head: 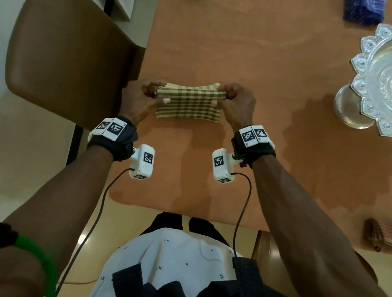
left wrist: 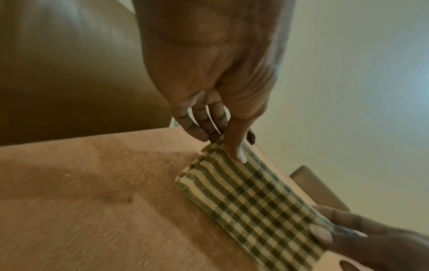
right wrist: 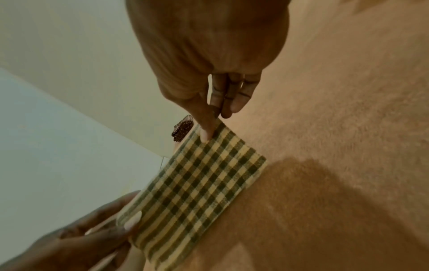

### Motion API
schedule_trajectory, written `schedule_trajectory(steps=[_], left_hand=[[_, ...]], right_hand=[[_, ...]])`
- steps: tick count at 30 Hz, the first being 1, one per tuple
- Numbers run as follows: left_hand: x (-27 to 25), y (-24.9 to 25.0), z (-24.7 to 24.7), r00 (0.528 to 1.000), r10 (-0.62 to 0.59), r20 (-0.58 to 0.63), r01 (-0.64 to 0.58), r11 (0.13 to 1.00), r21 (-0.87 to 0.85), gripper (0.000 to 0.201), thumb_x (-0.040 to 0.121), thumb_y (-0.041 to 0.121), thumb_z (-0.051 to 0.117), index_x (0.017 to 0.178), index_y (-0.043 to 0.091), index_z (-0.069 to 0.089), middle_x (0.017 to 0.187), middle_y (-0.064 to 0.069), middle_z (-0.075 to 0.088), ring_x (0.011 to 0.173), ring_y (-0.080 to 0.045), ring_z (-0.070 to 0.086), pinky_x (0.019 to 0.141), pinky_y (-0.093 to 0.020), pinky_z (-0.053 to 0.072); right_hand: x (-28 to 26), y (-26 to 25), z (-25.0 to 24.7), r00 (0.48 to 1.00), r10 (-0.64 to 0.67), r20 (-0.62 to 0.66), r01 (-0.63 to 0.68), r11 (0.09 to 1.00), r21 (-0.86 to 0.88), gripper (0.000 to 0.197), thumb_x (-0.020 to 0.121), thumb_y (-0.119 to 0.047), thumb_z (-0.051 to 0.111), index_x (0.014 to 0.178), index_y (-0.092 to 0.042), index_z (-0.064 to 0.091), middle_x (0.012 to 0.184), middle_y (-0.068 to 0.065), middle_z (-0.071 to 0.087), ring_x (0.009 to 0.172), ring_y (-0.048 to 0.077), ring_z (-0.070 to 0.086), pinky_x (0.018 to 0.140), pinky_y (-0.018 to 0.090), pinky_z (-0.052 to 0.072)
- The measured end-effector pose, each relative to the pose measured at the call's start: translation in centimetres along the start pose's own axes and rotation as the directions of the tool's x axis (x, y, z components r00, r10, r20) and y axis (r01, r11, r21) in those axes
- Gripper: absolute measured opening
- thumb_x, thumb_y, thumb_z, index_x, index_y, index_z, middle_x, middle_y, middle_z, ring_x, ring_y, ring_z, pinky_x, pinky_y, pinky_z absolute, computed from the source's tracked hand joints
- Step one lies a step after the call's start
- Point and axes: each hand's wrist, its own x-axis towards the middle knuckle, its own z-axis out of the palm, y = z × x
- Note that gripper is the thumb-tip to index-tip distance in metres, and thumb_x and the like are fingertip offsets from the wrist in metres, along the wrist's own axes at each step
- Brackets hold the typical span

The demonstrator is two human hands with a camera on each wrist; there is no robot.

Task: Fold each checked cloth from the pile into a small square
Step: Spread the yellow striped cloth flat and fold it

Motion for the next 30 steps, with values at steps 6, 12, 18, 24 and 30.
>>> schedule_trajectory(steps=[6, 12, 18, 24, 30], left_hand=[[0.4, 1.3, 0.8, 0.992, 0.118, -0.054, -0.098, 0.954, 0.283, 0.041, 0.07, 0.016, 0.087, 0.109, 0.013, 0.075, 0.097, -0.002, 0.075, 0.082, -0.007, 0.068, 0.077, -0.018, 0.056], [0.2, 2.2, 1.8, 0.98, 0.192, -0.045, -0.132, 0.807, 0.576, 0.028, 0.086, 0.031, 0.073, 0.111, 0.018, 0.069, 0.114, -0.01, 0.064, 0.11, -0.025, 0.053, 0.08, -0.029, 0.04], [0.6, 1.9, 3.5, 0.997, -0.072, 0.03, 0.073, 0.997, -0.04, 0.051, 0.088, 0.057, 0.059, 0.108, 0.01, 0.061, 0.112, -0.011, 0.069, 0.106, -0.025, 0.065, 0.093, -0.042, 0.054], [-0.8, 2.4, 7.9, 0.984, -0.113, -0.139, 0.111, 0.994, -0.025, 0.044, 0.102, 0.048, 0.044, 0.109, 0.006, 0.054, 0.097, -0.005, 0.062, 0.086, -0.024, 0.06, 0.073, -0.036, 0.047], [-1.9, 0.0, 9.8, 0.987, -0.066, -0.15, 0.085, 0.988, 0.127, 0.046, 0.103, 0.041, 0.047, 0.113, -0.004, 0.051, 0.102, -0.021, 0.065, 0.081, -0.032, 0.057, 0.062, -0.032, 0.035]], right_hand=[[-0.3, 0.0, -0.7, 0.974, -0.203, -0.101, 0.175, 0.956, -0.236, 0.017, 0.068, -0.012, 0.068, 0.082, -0.02, 0.075, 0.079, -0.004, 0.07, 0.076, 0.015, 0.063, 0.061, 0.029, 0.049], [-0.4, 1.1, -1.7, 0.966, -0.234, -0.111, 0.223, 0.969, -0.102, 0.012, 0.079, -0.021, 0.07, 0.087, -0.016, 0.063, 0.097, -0.003, 0.061, 0.094, 0.012, 0.05, 0.073, 0.02, 0.03], [-0.2, 0.9, -3.2, 0.995, -0.1, -0.024, 0.101, 0.994, 0.053, 0.015, 0.096, -0.023, 0.057, 0.094, -0.015, 0.043, 0.079, -0.007, 0.053, 0.074, 0.013, 0.05, 0.064, 0.029, 0.037], [-0.8, 2.0, -2.3, 0.97, -0.171, -0.17, 0.17, 0.985, -0.019, 0.009, 0.1, -0.015, 0.046, 0.097, -0.008, 0.04, 0.065, -0.006, 0.041, 0.054, 0.012, 0.037, 0.053, 0.033, 0.03], [-1.1, 5.1, -1.1, 0.959, -0.216, -0.182, 0.197, 0.973, -0.118, 0.019, 0.099, -0.011, 0.047, 0.112, 0.002, 0.05, 0.078, 0.006, 0.056, 0.063, 0.023, 0.051, 0.055, 0.029, 0.033]])
